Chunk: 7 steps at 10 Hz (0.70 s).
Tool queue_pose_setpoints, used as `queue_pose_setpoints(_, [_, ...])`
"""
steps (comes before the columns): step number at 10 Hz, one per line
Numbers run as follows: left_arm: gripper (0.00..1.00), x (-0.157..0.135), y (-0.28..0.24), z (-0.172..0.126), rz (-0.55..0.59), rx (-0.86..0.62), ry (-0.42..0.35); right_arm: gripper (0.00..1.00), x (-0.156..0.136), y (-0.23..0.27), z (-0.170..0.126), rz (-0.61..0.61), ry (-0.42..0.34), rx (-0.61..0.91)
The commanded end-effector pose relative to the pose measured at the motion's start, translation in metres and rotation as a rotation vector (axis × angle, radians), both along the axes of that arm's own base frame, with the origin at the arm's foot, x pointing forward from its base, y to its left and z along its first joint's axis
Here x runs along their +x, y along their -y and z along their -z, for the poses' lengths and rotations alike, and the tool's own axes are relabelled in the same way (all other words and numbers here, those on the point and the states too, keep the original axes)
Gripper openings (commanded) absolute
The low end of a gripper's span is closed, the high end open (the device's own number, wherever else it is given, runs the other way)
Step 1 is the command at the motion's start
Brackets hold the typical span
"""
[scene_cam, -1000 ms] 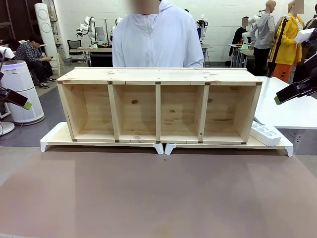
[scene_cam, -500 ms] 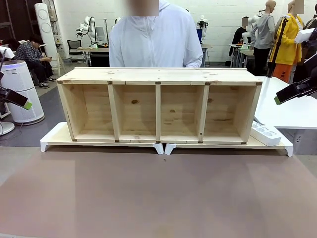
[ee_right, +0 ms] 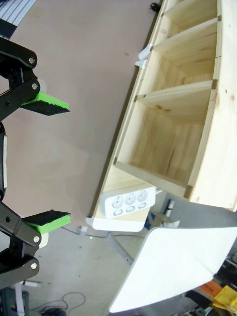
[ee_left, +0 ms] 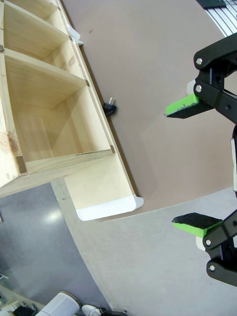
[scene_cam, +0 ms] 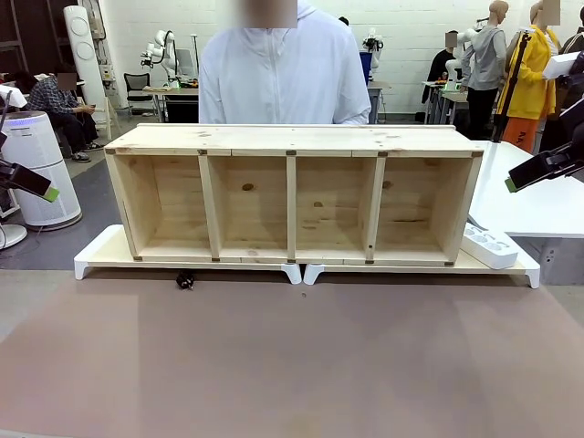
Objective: Perform cable management.
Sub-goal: When the cord part of the Power Cable appears at the lower middle area of the table and stops, grasp the cord part of the Power Cable.
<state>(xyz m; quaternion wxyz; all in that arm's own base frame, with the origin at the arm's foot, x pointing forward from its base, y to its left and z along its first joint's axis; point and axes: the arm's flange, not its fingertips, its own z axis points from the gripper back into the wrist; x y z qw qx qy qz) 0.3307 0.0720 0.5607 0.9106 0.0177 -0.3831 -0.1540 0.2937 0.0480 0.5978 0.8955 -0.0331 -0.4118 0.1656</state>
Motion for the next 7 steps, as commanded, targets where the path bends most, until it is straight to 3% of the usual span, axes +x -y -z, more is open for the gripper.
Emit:
queue_pose_setpoints(1, [1.0, -0.0003, -0.0008, 0.0008, -0.004, -0.001, -0.007, 1.0, 0.0011, 0.0026, -0.0002, -0.002, 0.005, -0.012])
queue_pose_setpoints(7, [1.0, -0.0003, -0.0008, 0.0008, -0.004, -0.001, -0.007, 1.0, 0.0011, 0.0026, -0.0002, -0.002, 0.005, -0.012])
